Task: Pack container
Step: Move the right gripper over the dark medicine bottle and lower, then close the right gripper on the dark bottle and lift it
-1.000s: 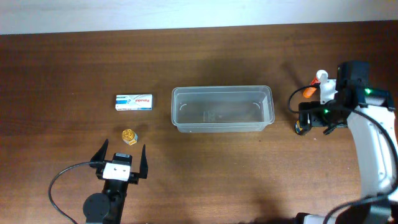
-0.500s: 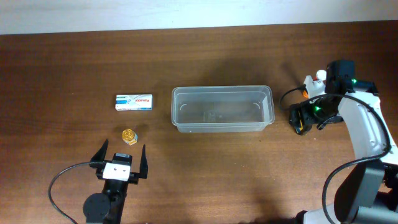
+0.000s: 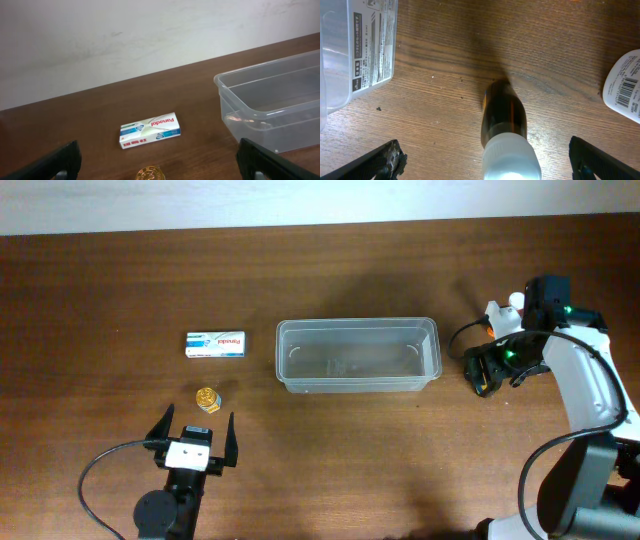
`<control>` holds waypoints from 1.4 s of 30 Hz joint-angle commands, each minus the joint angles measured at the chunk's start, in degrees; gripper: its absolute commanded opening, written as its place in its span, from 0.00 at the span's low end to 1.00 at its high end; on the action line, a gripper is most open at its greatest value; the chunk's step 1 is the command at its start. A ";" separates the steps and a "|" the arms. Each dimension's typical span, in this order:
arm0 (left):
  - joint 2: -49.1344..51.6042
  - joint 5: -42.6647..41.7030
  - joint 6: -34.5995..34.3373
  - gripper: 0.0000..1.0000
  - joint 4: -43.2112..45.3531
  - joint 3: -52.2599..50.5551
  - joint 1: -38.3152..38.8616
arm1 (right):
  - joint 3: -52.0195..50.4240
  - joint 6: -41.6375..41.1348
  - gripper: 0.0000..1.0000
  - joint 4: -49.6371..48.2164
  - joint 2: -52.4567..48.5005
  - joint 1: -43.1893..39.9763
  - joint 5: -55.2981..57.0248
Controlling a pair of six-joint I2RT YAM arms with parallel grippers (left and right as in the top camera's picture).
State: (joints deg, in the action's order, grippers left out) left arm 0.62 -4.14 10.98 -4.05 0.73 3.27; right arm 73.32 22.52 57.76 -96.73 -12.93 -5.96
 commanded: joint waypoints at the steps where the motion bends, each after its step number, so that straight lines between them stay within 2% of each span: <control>1: -0.28 -0.81 0.90 0.99 -0.11 -0.24 0.22 | 0.70 0.92 0.99 -0.31 -0.59 -0.24 -0.96; 22: -0.28 -0.81 0.90 0.99 -0.11 -0.24 0.22 | -1.16 1.05 0.97 -4.44 -4.98 -0.42 0.63; 42: -0.28 -0.81 0.90 0.99 -0.11 -0.24 0.22 | -1.55 1.05 0.76 -4.50 -5.88 -2.58 0.46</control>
State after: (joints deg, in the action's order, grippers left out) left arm 0.62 -4.14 10.98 -4.05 0.73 3.27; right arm 72.14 23.16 53.45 -102.35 -15.25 -5.50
